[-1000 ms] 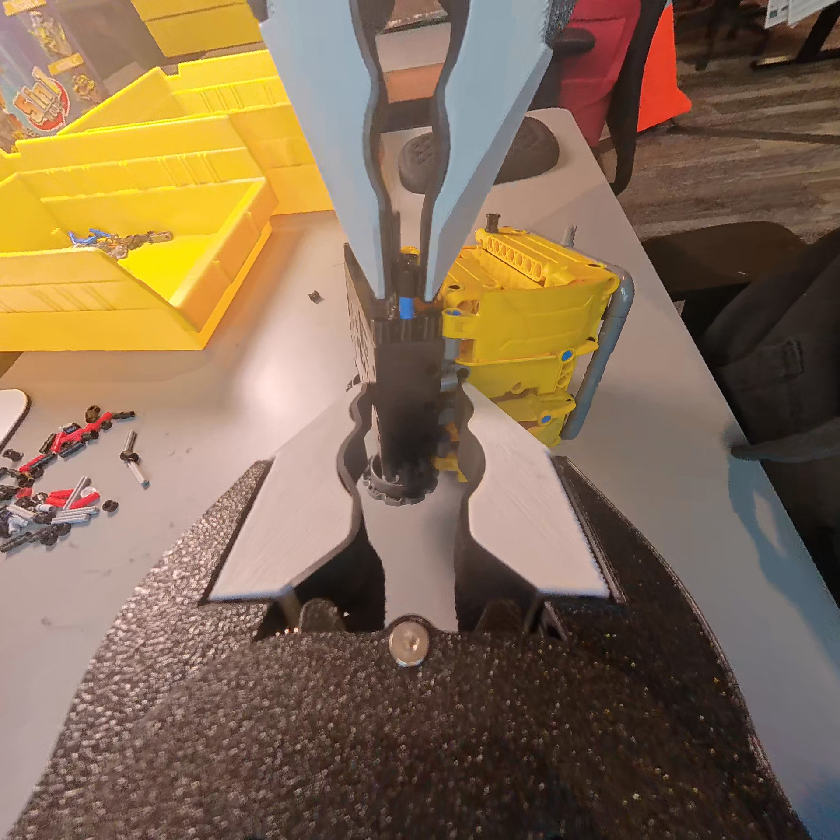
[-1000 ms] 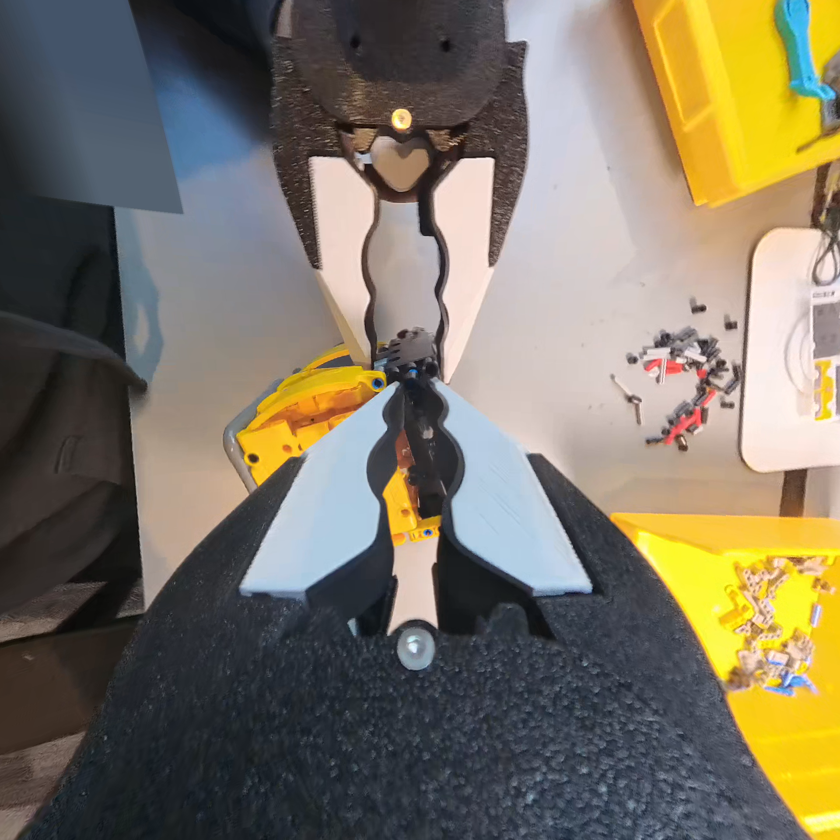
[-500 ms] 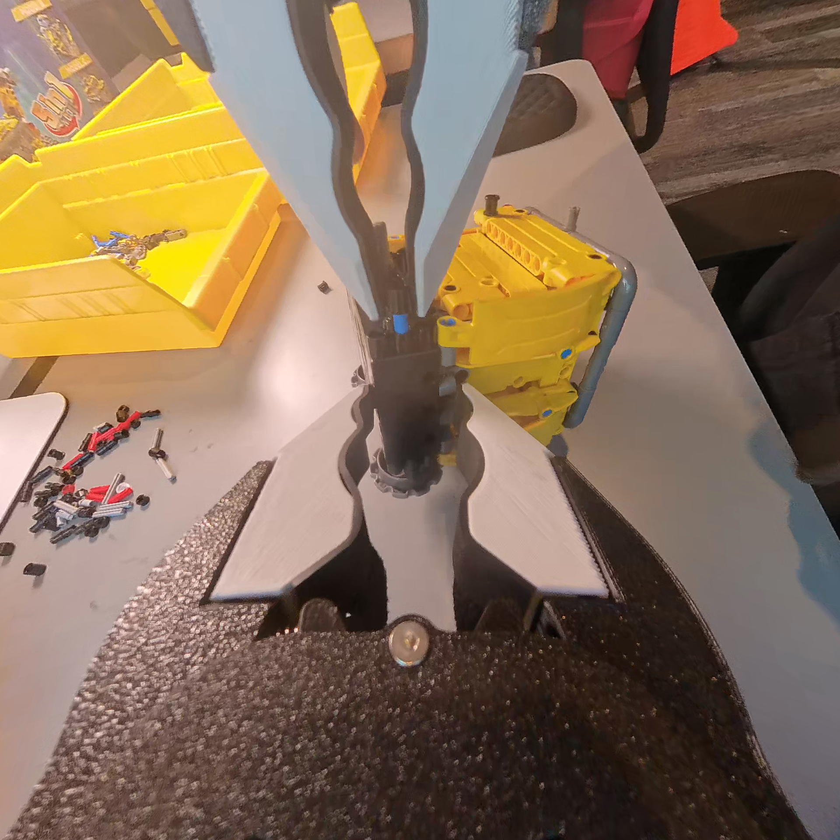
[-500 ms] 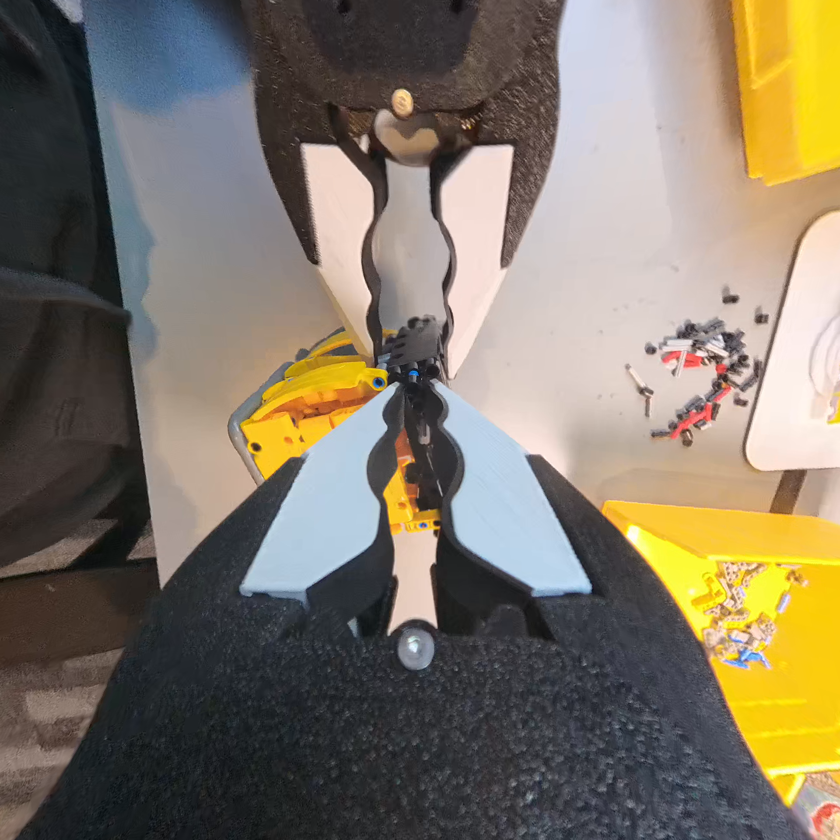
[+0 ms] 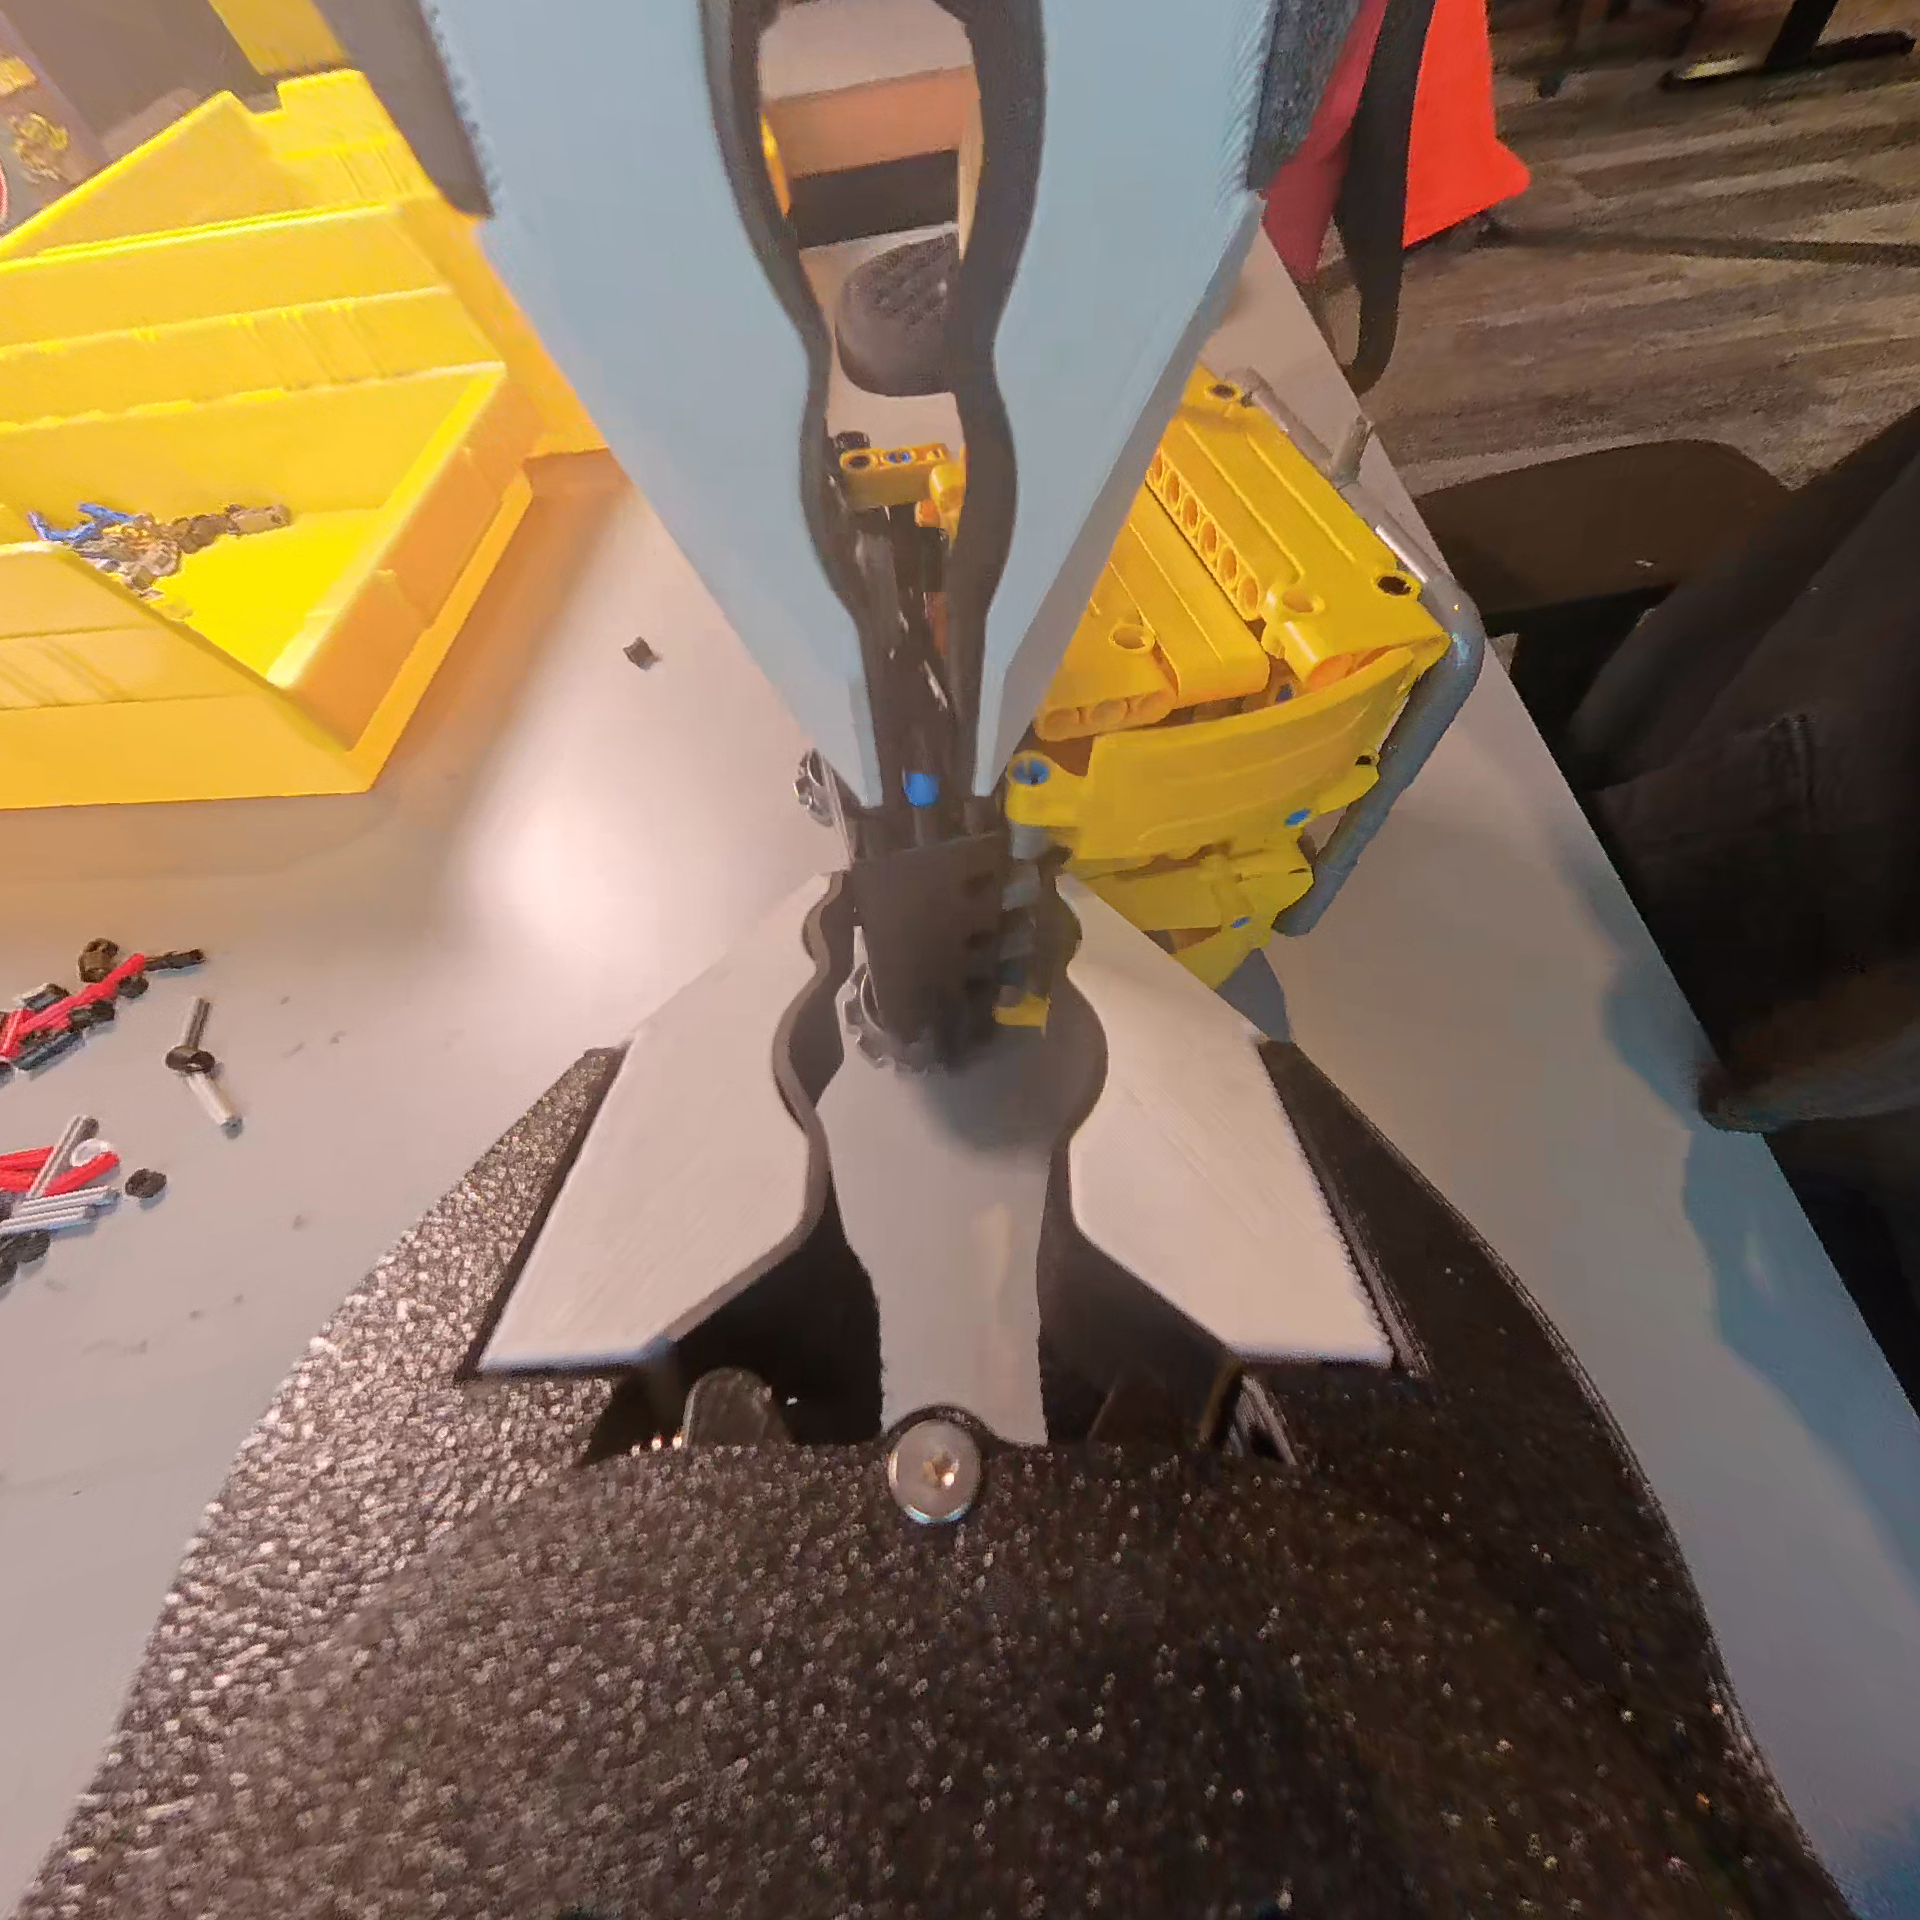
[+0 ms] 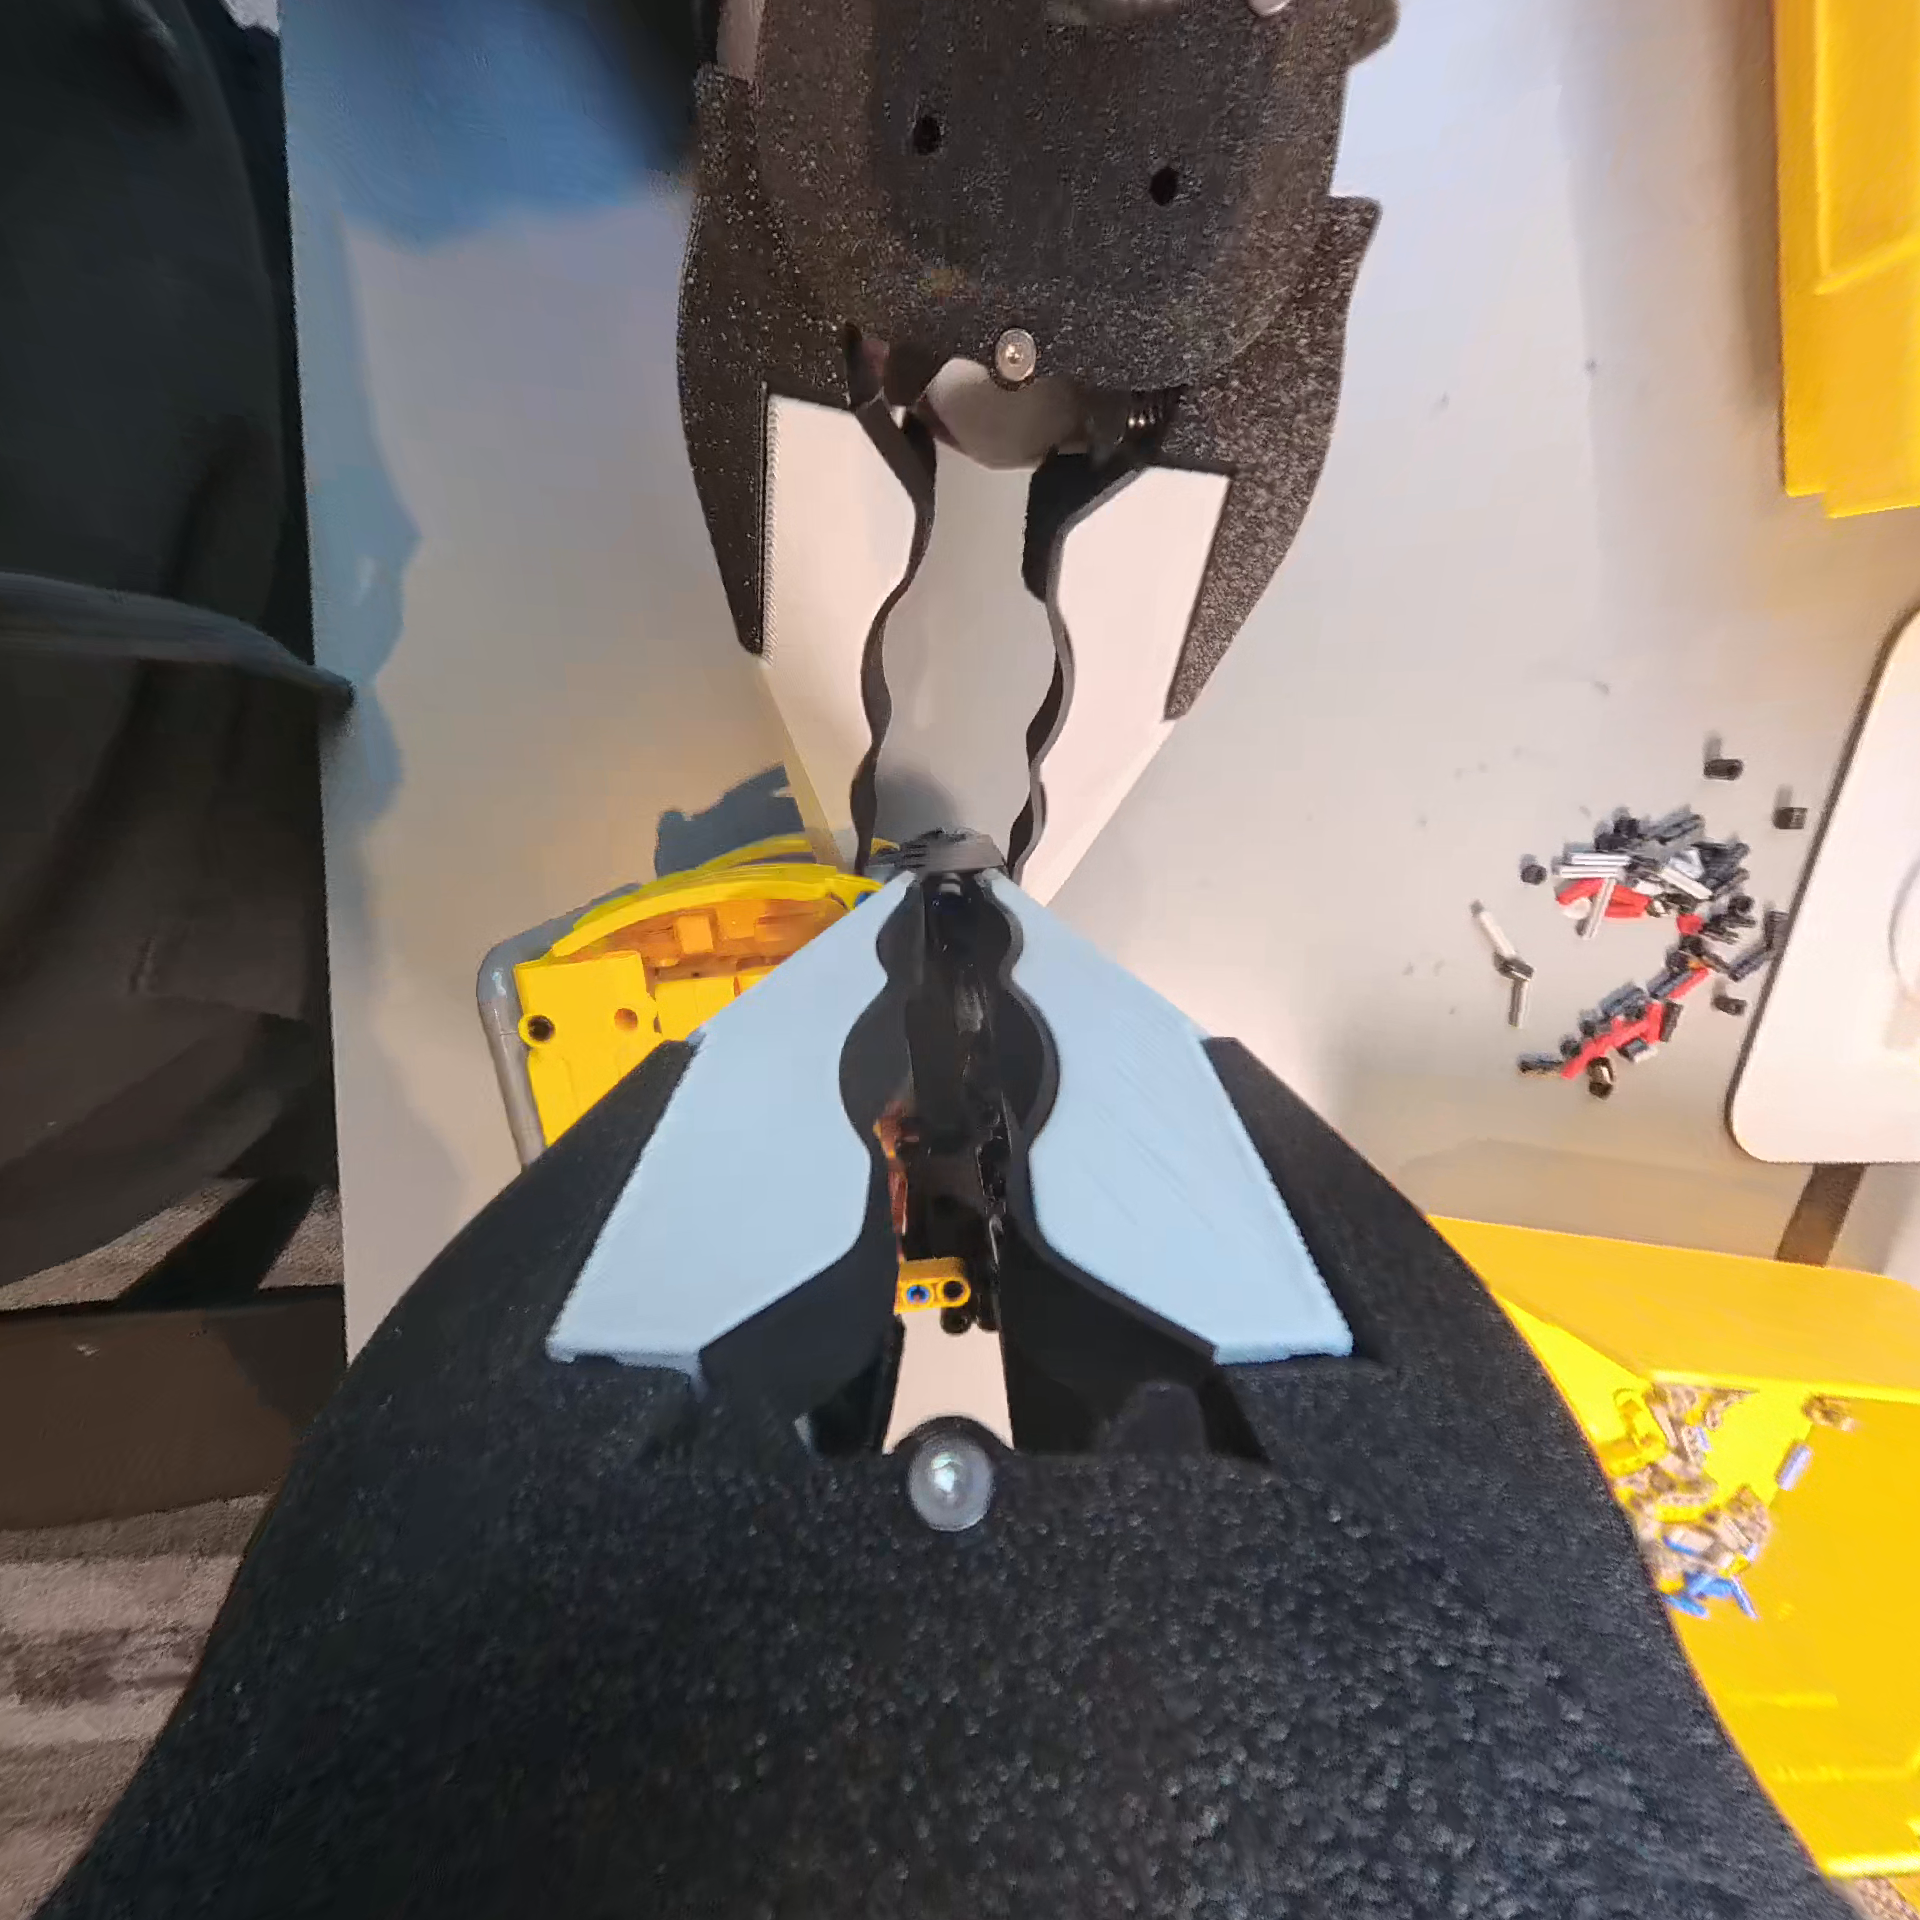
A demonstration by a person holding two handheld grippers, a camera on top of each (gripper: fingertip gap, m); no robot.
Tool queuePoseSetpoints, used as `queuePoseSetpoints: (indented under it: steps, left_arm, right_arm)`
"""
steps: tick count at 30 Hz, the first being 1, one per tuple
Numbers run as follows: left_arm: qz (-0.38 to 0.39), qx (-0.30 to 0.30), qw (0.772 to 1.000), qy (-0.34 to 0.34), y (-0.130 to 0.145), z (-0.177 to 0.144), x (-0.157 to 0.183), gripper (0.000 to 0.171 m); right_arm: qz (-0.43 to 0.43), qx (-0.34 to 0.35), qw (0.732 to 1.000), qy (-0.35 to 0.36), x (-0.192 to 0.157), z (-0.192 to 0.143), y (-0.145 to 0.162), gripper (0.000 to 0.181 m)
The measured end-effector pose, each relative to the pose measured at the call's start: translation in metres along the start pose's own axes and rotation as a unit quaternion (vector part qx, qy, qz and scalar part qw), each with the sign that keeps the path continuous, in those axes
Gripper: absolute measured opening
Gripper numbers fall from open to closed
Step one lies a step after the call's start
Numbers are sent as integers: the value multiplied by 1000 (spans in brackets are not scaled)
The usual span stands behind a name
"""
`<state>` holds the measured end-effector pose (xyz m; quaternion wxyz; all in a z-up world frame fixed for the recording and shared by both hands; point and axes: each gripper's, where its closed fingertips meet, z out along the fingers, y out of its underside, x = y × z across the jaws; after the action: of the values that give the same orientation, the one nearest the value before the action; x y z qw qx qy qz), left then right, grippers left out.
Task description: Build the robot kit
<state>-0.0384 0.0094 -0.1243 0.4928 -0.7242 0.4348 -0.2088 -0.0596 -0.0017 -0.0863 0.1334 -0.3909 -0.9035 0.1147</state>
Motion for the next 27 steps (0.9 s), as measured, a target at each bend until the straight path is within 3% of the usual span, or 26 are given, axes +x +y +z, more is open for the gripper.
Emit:
queuePoseSetpoints:
  steps: [6,12,27]
  left_arm:
    - [-6,9,1000,2,-4,-1,-1,32]
    - [0,7,1000,-5,-5,-3,-4,32]
    - [-1,-10,1000,-19,-1,1,-7,30]
  right_arm:
    - [-17,11,1000,0,0,-12,3,17]
    - [-28,8,1000,7,5,-17,3,7]
    - [18,-35,999,-21,7,-7,4,5]
